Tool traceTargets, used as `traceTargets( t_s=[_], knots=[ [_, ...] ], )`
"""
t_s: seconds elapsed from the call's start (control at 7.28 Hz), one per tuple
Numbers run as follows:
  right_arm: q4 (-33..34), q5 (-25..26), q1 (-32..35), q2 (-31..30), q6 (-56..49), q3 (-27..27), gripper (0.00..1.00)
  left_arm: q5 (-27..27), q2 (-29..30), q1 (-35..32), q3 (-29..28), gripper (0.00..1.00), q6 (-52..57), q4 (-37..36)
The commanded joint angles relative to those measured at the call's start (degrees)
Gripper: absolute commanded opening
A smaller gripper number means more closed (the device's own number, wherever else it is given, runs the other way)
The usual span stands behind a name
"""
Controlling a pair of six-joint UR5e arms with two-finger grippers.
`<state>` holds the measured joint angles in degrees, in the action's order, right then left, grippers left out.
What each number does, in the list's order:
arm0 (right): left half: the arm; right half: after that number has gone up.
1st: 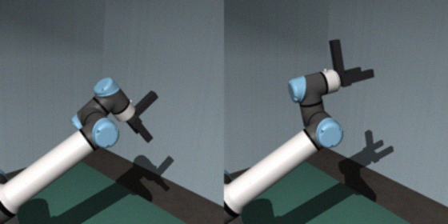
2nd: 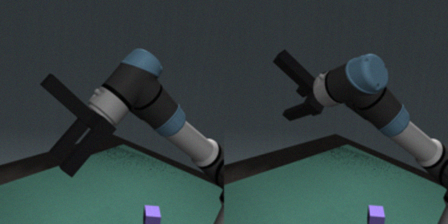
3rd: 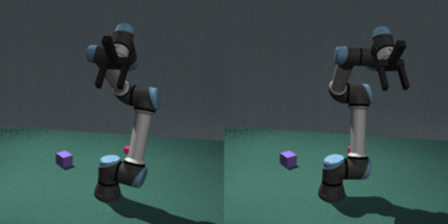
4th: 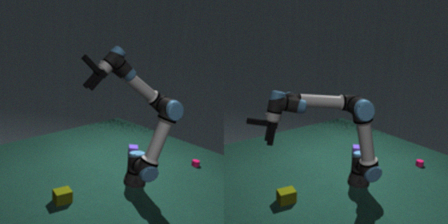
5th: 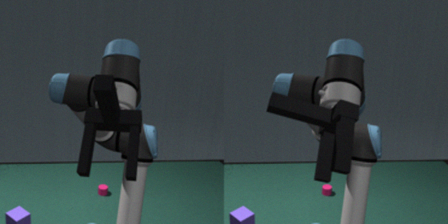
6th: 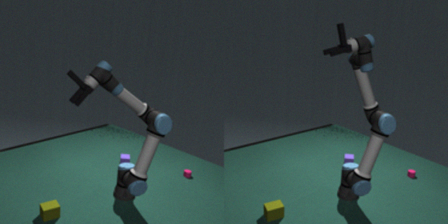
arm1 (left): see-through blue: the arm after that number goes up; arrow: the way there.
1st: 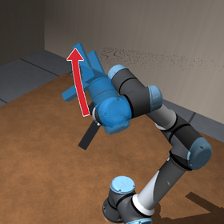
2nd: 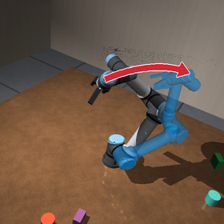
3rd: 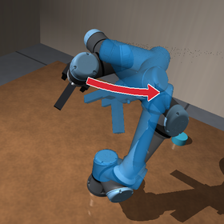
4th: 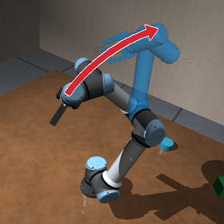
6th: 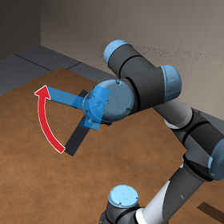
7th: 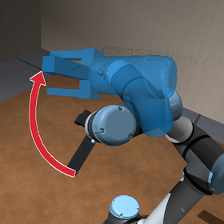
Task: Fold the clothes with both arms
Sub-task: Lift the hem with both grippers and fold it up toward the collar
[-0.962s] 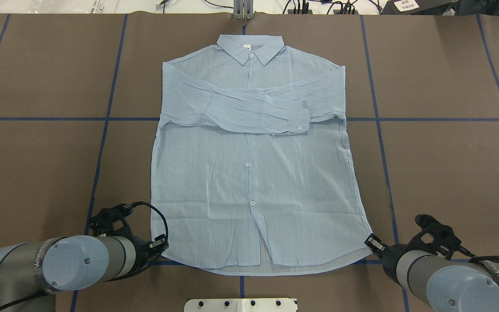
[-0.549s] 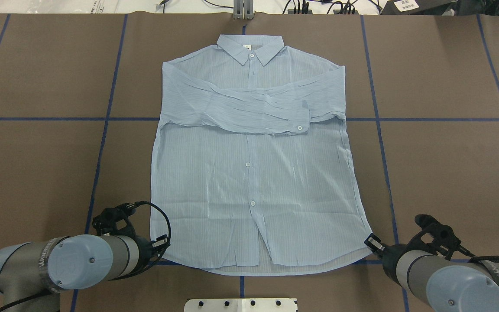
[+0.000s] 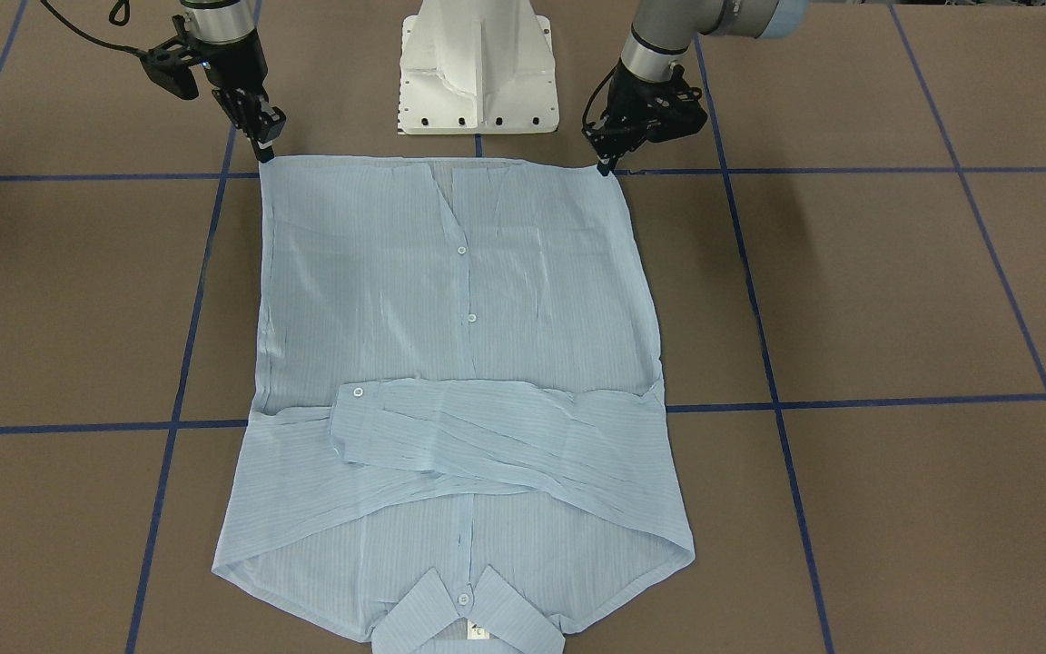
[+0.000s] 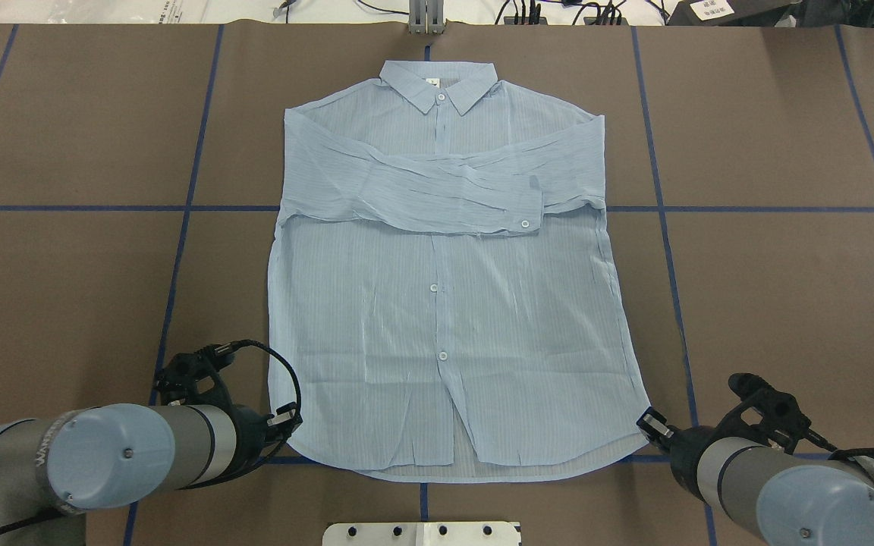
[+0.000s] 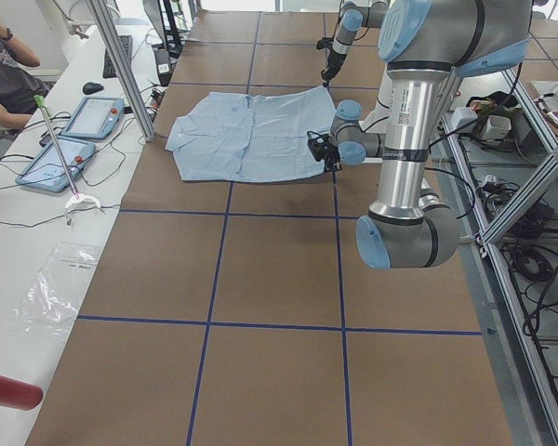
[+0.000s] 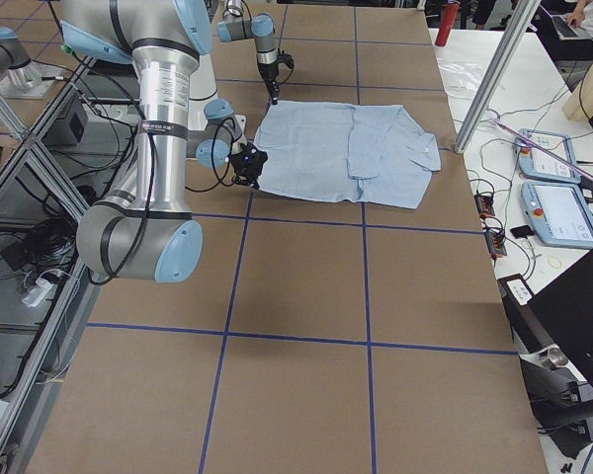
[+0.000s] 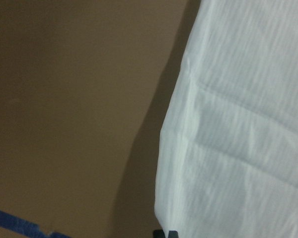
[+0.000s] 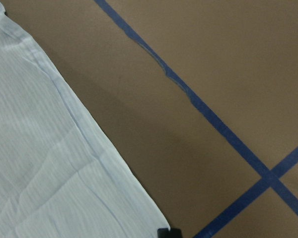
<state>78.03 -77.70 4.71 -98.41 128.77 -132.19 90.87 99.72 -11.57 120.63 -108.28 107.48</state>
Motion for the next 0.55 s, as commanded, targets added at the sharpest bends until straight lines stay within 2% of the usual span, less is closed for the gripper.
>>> traceTargets(
  t_s=[0.0,0.14,0.27,0.41],
  knots=[
    [0.1,0.4,4.0,0.1,0.3,-4.6,0.0,0.5,1.6,-6.0,5.7,0.0,0.5,-2.3],
    [0.0,-0.2,8.7,2.9,-0.1,-4.7,0.0,2.3,4.5,-11.7,4.7,0.0,1.6,-2.4],
    [0.3,-1.1,14.0,8.5,-0.4,-4.0,0.0,6.6,9.7,-18.9,0.3,0.0,5.8,-2.4],
    [0.5,-6.6,21.1,10.7,-3.7,-2.1,0.0,9.6,13.8,-23.5,-5.7,0.0,6.8,-2.3]
  ],
)
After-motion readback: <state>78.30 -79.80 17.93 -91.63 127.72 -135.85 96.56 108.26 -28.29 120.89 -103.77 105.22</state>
